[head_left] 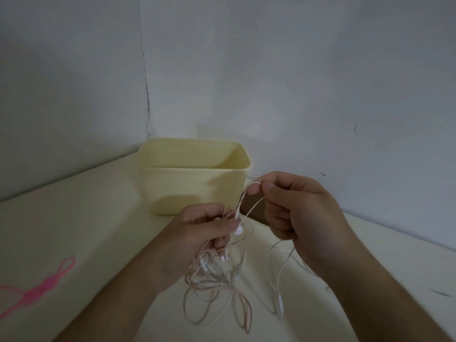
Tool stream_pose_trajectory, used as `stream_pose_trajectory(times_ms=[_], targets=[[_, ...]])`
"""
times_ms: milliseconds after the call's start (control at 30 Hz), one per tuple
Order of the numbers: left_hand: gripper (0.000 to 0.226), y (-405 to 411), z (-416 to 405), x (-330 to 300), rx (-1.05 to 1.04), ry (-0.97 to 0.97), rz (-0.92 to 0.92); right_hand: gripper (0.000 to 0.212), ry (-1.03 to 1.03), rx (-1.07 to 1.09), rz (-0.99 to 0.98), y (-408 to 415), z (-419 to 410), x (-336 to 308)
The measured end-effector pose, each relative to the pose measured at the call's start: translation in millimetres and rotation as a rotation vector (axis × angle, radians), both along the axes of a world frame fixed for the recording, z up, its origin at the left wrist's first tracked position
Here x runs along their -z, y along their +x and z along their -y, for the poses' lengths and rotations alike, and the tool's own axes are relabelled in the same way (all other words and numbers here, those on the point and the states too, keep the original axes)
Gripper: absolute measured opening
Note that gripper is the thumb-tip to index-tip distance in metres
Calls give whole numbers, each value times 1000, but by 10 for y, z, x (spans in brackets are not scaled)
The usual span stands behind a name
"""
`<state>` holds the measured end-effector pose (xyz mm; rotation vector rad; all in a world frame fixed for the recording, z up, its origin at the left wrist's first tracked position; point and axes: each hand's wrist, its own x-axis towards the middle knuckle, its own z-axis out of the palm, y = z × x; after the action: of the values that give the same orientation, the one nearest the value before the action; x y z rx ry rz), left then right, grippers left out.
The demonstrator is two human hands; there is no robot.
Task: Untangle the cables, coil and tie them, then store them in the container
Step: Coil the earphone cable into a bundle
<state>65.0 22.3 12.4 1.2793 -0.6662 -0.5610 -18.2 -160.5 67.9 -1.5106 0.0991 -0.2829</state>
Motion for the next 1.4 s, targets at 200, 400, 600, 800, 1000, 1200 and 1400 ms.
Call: stream_pose_trajectory(times_ms=[200, 400, 600, 800, 1000, 1200, 1400], targets=[[20, 22, -16, 8, 23, -171, -164, 29, 62, 47, -6, 35, 61, 12], [17, 52, -35, -4, 143, -232, -186, 29, 65, 51, -13, 40, 64, 15], [9, 62, -55, -14, 216, -231, -255, 29, 62, 46, -12, 36, 65, 14], [15, 43, -13, -13, 58, -214, -134, 29, 72, 39, -5, 31, 80, 9], [24, 25, 4, 16, -24, -113, -82, 29, 64, 31, -6, 32, 58, -5], [27, 63, 40, 37, -150, -126, -98, 30, 52, 21, -13, 30, 38, -11], [23, 49, 22, 27, -105, -62, -79, 29, 41, 22, -17, 14, 39, -17]])
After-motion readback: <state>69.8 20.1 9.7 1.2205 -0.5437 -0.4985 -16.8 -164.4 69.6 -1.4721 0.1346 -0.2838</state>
